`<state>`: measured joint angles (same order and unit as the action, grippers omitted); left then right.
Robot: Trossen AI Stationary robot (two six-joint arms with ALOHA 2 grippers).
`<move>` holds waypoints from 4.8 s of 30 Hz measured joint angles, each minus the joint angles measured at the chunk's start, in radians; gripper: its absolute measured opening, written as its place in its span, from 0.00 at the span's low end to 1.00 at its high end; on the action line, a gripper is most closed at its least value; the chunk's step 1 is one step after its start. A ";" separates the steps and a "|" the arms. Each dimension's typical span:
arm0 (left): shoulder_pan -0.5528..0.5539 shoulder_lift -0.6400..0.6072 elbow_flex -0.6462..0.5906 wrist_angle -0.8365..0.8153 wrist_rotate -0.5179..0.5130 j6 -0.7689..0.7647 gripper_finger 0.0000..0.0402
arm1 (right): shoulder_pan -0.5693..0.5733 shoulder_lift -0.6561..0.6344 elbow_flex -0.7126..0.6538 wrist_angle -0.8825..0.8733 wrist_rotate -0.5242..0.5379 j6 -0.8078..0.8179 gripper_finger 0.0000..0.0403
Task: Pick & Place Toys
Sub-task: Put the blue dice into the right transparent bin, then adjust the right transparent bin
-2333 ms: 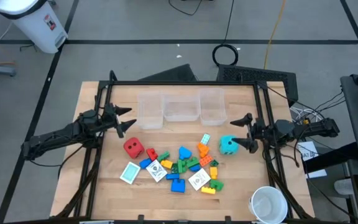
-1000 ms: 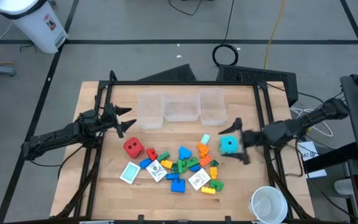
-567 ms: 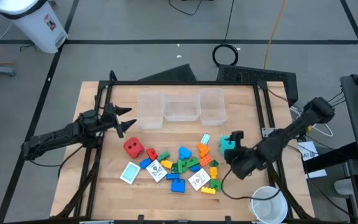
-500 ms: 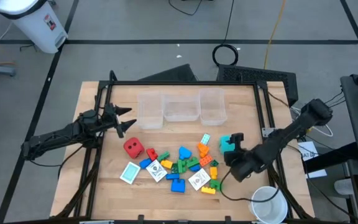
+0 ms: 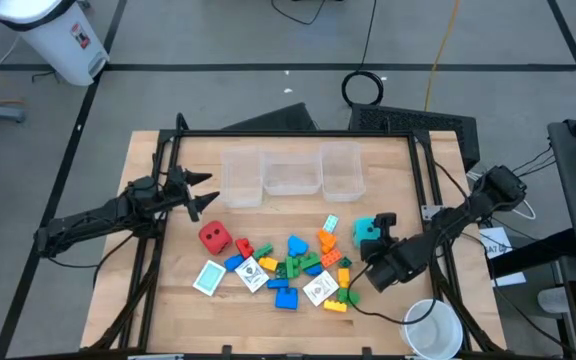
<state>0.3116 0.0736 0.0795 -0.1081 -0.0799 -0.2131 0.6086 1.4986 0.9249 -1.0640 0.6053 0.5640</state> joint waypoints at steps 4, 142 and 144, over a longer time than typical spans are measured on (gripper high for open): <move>0.000 0.000 0.000 0.000 0.000 0.000 0.89 | 0.000 0.000 0.000 0.019 0.003 -0.004 0.97; 0.000 0.000 0.000 0.000 0.000 0.000 0.89 | -0.838 -0.286 -0.064 0.704 -0.291 -0.918 0.59; 0.000 0.000 0.000 0.000 0.000 0.000 0.89 | -0.870 -0.299 -0.065 0.640 -0.370 -0.884 0.57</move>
<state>0.3115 0.0734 0.0795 -0.1085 -0.0799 -0.2131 -0.2613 1.2000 0.8599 -0.4236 0.2349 -0.3201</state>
